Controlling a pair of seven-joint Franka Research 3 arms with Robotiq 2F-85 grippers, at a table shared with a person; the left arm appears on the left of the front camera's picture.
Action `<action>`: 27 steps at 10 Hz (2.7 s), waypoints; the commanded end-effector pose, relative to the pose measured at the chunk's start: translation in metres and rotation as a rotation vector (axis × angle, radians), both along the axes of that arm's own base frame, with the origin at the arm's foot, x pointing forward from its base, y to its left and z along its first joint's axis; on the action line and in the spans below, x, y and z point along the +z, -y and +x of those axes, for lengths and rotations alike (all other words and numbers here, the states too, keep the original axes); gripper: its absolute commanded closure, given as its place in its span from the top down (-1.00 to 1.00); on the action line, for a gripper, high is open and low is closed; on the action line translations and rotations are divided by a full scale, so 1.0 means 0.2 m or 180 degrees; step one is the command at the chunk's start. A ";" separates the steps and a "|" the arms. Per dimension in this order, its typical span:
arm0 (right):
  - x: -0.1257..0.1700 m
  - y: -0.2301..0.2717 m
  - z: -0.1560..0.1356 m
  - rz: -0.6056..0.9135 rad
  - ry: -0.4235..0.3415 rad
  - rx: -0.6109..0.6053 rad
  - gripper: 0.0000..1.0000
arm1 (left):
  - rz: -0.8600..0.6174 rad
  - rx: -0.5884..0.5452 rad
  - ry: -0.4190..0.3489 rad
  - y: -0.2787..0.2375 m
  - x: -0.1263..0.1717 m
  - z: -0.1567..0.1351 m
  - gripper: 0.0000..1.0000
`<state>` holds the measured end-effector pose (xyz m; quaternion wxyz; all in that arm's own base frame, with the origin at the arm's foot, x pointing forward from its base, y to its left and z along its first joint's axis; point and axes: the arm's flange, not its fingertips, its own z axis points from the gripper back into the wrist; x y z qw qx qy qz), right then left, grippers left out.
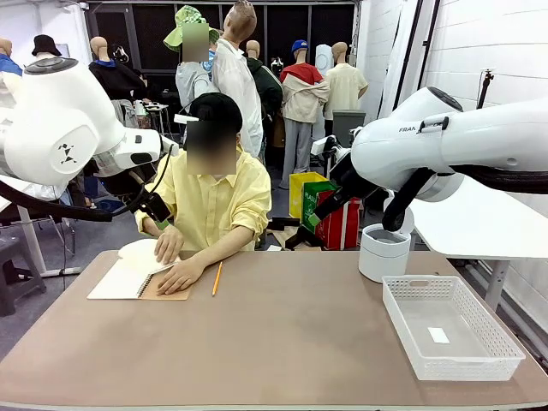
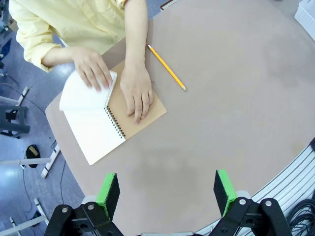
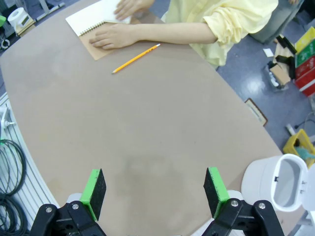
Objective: Sort the paper based on its condition.
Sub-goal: If a person hands you a paper, place it in the Organizing basket , and if it's crumpled, put it in the Trash can.
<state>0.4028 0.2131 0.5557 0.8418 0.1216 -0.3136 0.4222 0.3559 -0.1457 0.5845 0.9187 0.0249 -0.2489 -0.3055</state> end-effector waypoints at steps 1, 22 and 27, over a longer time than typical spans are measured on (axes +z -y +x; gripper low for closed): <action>0.01 0.00 0.01 -0.0004 -0.0029 0.0010 1.00 | -0.0013 0.0004 0.0012 0.00 0.00 0.00 1.00; 0.01 0.00 0.01 -0.0004 -0.0029 0.0010 1.00 | -0.0013 0.0004 0.0012 0.00 0.00 0.00 1.00; 0.01 0.00 0.01 -0.0004 -0.0029 0.0010 1.00 | -0.0013 0.0004 0.0012 0.00 0.00 0.00 1.00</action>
